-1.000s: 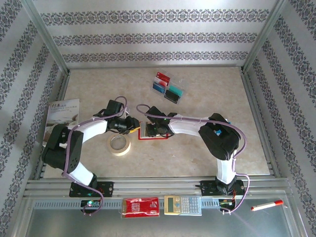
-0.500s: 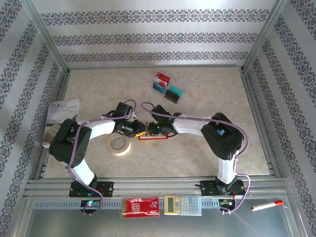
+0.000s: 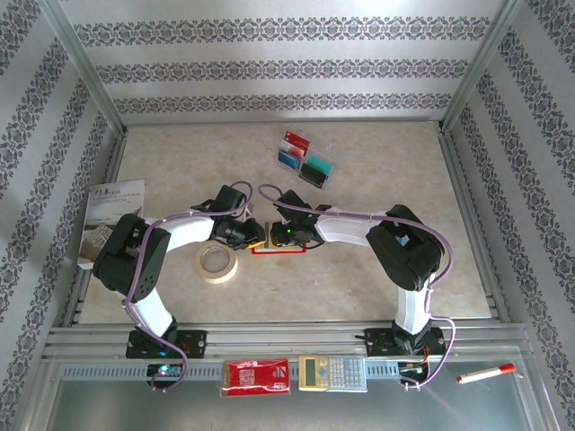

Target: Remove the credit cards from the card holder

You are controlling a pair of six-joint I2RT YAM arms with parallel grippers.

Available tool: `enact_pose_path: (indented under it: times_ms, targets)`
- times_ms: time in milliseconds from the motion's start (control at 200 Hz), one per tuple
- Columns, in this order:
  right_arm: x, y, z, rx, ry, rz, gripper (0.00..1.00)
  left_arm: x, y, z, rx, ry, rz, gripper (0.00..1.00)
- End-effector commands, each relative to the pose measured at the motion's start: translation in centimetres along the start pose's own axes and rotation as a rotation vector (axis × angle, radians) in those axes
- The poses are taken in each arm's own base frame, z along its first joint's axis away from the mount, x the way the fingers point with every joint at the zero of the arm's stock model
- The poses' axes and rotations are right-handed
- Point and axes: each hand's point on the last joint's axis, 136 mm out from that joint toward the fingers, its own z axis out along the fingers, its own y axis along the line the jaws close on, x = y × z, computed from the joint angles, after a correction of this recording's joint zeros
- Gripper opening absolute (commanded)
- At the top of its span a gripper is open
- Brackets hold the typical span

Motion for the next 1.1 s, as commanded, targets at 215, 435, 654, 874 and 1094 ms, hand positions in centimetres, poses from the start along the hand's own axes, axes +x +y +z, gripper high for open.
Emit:
enact_pose_path:
  times_ms: [215,435,654,874,1094]
  targets:
    - [2.7,-3.1,1.5,0.091,0.090,0.033,0.26,1.8,1.0,1.9,-0.098,0.112,0.049,0.25]
    - [2.9,-3.0,1.6,0.057,0.099,0.054,0.26,1.8,-1.1,1.6,-0.008,0.130,0.082,0.24]
    - [2.3,-2.2,1.2,-0.010,0.086,0.081,0.26,0.9,-3.5,-0.3,0.052,0.075,0.131,0.23]
    - [-0.1,0.1,-0.9,-0.116,0.008,0.107,0.30,0.9,-4.8,-0.7,0.124,0.068,0.135,0.20]
    - [-3.1,1.4,-4.0,-0.203,-0.100,0.175,0.32,0.9,-5.9,-0.8,0.179,0.075,0.141,0.21]
